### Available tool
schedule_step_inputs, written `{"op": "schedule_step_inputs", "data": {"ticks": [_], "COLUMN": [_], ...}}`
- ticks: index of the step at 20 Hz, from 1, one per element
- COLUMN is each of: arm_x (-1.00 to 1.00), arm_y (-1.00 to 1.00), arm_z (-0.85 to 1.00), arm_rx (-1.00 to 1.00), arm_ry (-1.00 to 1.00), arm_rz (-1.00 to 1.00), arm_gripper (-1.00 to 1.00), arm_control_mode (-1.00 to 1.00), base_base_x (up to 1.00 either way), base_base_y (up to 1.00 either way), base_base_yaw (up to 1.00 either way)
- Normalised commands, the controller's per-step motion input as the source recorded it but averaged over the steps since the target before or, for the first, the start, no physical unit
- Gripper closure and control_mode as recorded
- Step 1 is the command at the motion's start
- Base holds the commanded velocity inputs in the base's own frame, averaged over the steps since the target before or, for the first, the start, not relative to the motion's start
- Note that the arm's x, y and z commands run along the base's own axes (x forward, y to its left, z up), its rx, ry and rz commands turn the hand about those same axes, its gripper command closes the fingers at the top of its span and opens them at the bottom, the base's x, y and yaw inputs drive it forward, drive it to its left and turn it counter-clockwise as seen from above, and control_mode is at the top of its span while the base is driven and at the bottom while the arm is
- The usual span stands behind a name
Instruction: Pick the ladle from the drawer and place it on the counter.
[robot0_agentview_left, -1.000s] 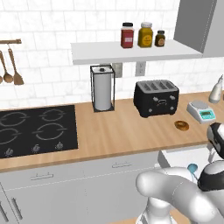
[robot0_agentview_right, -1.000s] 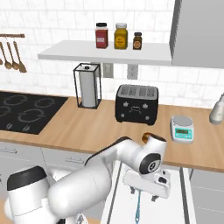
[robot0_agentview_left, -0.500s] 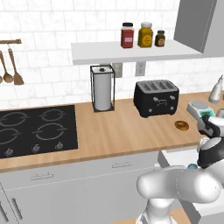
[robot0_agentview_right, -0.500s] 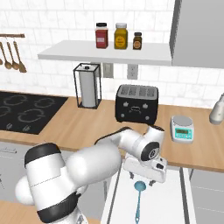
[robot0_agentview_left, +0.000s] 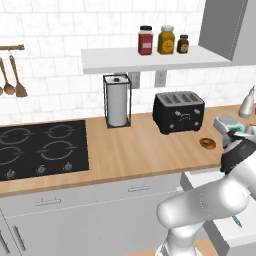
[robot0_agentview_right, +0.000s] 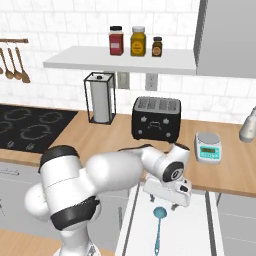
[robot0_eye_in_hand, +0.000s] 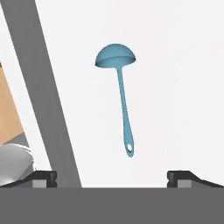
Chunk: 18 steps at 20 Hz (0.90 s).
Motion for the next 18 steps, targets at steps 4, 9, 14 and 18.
{"op": "schedule_step_inputs", "data": {"ticks": [4,9,14,18], "arm_x": [0.05,0.01,0.07,0.26], "arm_y": [0.01,0.02,0.0,0.0], "arm_z": [-0.53,-0.42,-0.2,0.0], "arm_rx": [-0.01,-0.01,-0.02,-0.01], "arm_ry": [-0.21,-0.31,-0.14,0.0], "arm_rz": [0.01,0.01,-0.01,-0.06], "arm_gripper": [-1.0,-1.0,-1.0,-1.0], "arm_control_mode": [-1.0,-1.0,-1.0,-1.0], "base_base_x": [0.0,0.0,0.0,0.0], "base_base_y": [0.0,0.0,0.0,0.0], "base_base_yaw": [0.0,0.0,0.0,0.0]}}
